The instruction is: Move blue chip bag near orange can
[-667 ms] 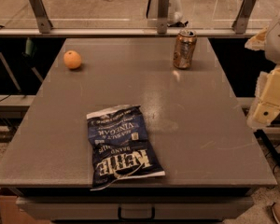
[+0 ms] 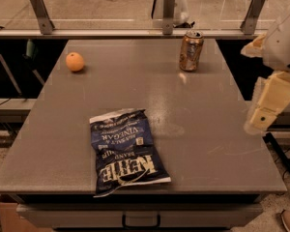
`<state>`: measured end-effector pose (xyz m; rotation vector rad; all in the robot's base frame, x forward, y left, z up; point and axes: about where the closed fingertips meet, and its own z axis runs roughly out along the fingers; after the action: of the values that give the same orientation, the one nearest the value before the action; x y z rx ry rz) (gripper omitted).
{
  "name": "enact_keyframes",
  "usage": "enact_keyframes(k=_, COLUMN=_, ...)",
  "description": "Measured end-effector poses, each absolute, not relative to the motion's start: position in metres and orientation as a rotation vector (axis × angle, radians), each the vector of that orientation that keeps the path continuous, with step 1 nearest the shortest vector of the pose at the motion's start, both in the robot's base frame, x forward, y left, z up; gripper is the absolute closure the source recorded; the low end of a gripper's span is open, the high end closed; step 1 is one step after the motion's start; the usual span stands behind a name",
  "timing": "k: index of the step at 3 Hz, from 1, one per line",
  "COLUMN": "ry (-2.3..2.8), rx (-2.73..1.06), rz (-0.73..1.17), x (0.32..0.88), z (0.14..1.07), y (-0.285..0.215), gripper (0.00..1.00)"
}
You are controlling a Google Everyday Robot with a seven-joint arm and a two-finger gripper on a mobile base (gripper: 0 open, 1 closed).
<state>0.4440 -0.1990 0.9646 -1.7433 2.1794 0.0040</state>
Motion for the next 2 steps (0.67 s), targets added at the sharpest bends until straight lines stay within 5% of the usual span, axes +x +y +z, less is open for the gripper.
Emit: enact_keyframes(k=2, ry=1.901, rx=-1.898, rz=0.398, x=0.44, z=0.897, y=-0.067, gripper=0.0)
